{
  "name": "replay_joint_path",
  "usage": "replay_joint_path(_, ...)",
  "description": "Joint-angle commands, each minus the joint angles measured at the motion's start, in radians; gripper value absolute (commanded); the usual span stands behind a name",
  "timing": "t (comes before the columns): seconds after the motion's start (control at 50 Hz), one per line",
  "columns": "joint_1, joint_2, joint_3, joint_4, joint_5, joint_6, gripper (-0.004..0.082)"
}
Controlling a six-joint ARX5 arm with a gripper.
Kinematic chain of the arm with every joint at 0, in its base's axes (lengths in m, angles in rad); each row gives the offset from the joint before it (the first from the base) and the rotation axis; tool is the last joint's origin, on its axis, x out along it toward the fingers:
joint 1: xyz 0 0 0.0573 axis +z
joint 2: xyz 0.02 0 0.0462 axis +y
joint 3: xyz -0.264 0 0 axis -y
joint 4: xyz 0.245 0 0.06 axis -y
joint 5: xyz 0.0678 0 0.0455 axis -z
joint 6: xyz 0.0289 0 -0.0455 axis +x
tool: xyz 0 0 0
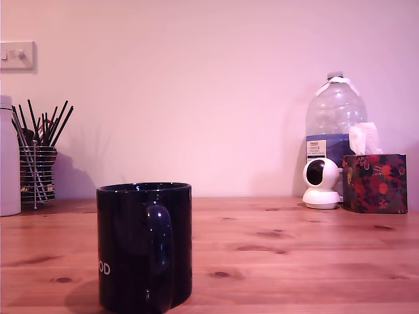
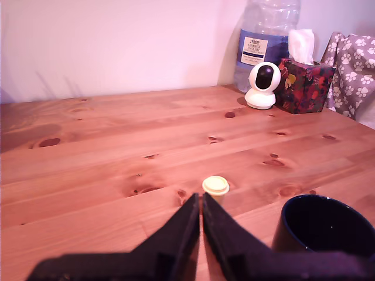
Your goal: Pick up the coffee capsules from the table one by one and drop them inside the nearest coffee cup
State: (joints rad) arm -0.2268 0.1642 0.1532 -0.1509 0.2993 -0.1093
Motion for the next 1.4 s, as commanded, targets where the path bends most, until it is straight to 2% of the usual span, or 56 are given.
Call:
replay_joint_path(0.0,0.003,0.006,-0.024,0.009,0.008,0.003,-0.0008)
replay_joint_path(0.14,0.001,0.052,-0.028,0.019,0.011,0.004,0.0066)
replay_joint_path(0.46,0.001,0.195,-0.028,0.091,0.010,0.009,0.0523)
replay_joint_path(0.52,0.001,0.223,-0.028,0.104,0.011,0.022,0.0529)
replay_joint_path(0.6,0.001,0.260,-0.028,0.125,0.011,0.067,0.0529)
replay_joint_path(0.64,0.001,0.278,-0.028,0.135,0.011,0.072,0.0529)
replay_joint_path(0.66,0.001,0.287,-0.028,0.141,0.011,0.092,0.0529)
replay_joint_path(0.76,0.001,0.327,-0.028,0.178,0.018,0.102,0.0528)
replay_joint_path(0.84,0.002,0.359,-0.029,0.205,0.033,0.126,0.0528)
replay_joint_path(0.98,0.002,0.424,-0.029,0.259,0.045,0.143,0.0528)
replay_joint_path(1.14,0.002,0.515,-0.030,0.374,0.092,0.143,0.0528)
replay_joint_path(1.36,0.002,0.655,-0.030,0.500,0.116,0.146,0.0528)
replay_joint_path(1.38,0.002,0.668,-0.030,0.512,0.116,0.156,0.0528)
